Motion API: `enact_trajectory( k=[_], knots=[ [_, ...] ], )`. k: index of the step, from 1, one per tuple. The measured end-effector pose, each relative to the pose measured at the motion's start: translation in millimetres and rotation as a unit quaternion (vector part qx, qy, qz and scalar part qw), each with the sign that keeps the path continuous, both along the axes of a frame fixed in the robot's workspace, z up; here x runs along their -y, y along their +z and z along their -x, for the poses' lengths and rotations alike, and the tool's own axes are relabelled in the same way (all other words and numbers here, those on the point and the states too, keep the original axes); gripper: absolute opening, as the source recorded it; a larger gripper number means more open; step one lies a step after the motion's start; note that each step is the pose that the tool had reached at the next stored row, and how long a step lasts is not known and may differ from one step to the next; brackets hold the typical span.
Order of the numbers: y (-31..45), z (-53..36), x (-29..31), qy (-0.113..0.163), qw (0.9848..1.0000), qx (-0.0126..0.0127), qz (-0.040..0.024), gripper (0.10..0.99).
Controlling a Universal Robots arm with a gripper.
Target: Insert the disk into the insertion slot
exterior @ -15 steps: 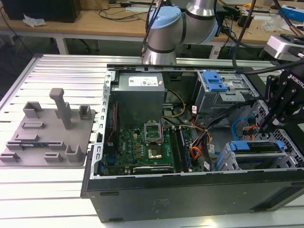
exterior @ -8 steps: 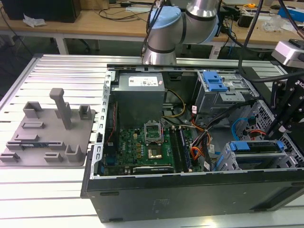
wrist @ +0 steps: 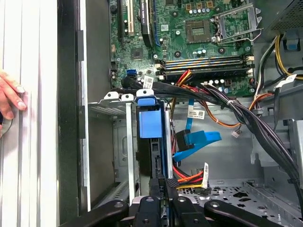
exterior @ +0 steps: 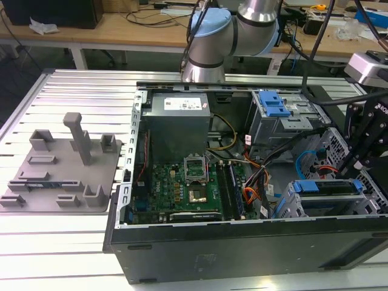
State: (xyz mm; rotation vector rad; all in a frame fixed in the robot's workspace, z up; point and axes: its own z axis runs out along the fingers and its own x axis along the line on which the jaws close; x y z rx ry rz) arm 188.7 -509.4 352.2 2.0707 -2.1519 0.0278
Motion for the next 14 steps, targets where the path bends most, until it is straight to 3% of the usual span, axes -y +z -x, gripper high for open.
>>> enact_trajectory(
  k=[3, 7, 10, 11, 14],
  knots=[
    [-0.7, 0.0, 0.7, 0.000, 1.0000, 0.0047, -0.0002, 0.165],
    [-0.7, 0.1, 0.9, 0.000, 1.0000, 0.0050, -0.0001, 0.165],
    [-1.5, 3.1, 0.9, 0.000, 0.9999, 0.0150, -0.0001, 0.165],
    [-1.6, 3.7, 0.9, 0.000, 0.9999, 0.0165, -0.0001, 0.165],
    [-1.6, 4.8, 1.0, 0.000, 0.9998, 0.0174, 0.0000, 0.165]
  ],
)
